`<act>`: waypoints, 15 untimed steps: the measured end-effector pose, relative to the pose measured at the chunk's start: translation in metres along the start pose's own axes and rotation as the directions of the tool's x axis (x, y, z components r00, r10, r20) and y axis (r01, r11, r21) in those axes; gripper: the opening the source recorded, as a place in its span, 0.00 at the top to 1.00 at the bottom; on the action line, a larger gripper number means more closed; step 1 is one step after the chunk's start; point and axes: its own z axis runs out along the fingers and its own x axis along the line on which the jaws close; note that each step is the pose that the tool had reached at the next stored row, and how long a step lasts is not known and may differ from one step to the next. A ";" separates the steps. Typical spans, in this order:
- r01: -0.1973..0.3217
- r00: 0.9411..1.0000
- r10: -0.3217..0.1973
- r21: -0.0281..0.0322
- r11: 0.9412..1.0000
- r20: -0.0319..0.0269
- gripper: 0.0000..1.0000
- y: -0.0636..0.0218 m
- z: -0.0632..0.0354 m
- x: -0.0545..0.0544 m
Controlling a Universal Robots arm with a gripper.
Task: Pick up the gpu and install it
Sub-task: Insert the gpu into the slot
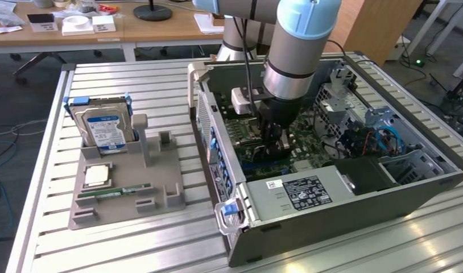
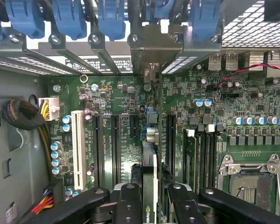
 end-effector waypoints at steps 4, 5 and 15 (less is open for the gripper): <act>0.000 1.000 0.000 0.000 1.000 0.000 0.74 0.0002 0.0002 0.000; 0.000 1.000 0.000 0.000 1.000 0.000 0.74 0.0003 0.0002 0.000; 0.000 1.000 0.000 0.000 1.000 0.000 0.74 0.0008 0.0010 0.000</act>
